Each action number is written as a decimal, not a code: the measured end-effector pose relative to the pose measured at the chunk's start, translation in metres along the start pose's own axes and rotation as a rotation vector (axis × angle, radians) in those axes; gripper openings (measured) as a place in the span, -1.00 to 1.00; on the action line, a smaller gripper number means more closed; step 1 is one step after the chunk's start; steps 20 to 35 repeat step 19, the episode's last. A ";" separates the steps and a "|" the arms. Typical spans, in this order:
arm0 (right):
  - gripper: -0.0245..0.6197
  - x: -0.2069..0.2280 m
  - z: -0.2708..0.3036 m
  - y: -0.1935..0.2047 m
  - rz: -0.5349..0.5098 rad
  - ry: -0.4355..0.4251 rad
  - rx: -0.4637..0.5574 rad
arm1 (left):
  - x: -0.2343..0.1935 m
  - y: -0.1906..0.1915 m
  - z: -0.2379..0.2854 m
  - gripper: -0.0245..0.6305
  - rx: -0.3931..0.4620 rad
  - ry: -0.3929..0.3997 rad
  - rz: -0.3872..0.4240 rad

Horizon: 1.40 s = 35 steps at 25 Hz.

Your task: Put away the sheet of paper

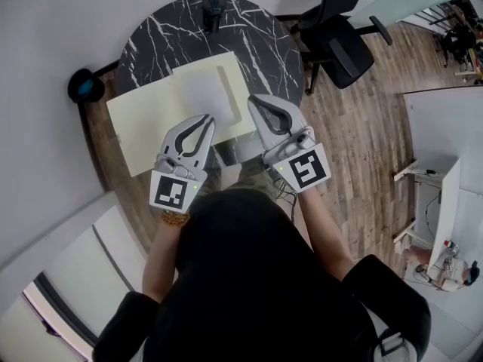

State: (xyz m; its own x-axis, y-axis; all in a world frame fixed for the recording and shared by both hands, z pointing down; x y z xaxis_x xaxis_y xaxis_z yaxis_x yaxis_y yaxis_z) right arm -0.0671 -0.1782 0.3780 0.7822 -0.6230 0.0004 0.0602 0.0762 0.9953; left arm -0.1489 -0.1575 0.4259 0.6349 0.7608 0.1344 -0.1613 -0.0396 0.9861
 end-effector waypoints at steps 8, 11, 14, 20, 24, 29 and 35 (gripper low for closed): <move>-0.93 0.003 -0.006 0.002 0.001 0.009 0.000 | -0.002 0.004 0.002 -0.82 -0.008 -0.010 0.000; -0.93 0.005 -0.009 0.002 0.002 0.022 0.000 | -0.004 0.009 0.003 -0.82 -0.022 -0.008 -0.001; -0.93 0.008 -0.013 0.004 0.002 0.033 -0.002 | -0.009 0.016 0.006 -0.82 -0.040 -0.006 0.024; -0.93 0.017 -0.022 0.004 0.011 0.052 0.002 | -0.022 0.032 0.013 -0.82 -0.084 -0.013 0.060; -0.93 0.017 -0.022 0.004 0.011 0.052 0.002 | -0.022 0.032 0.013 -0.82 -0.084 -0.013 0.060; -0.93 0.017 -0.022 0.004 0.011 0.052 0.002 | -0.022 0.032 0.013 -0.82 -0.084 -0.013 0.060; -0.93 0.017 -0.022 0.004 0.011 0.052 0.002 | -0.022 0.032 0.013 -0.82 -0.084 -0.013 0.060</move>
Point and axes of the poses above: the fingertips, and each gripper's own axes: z forward along the fingers, x to its right, y out of its underside, the point moved 1 cm from there along -z, backward along the fingers, and after that the axes turned 10 degrees about z, right-handed, at the moved point
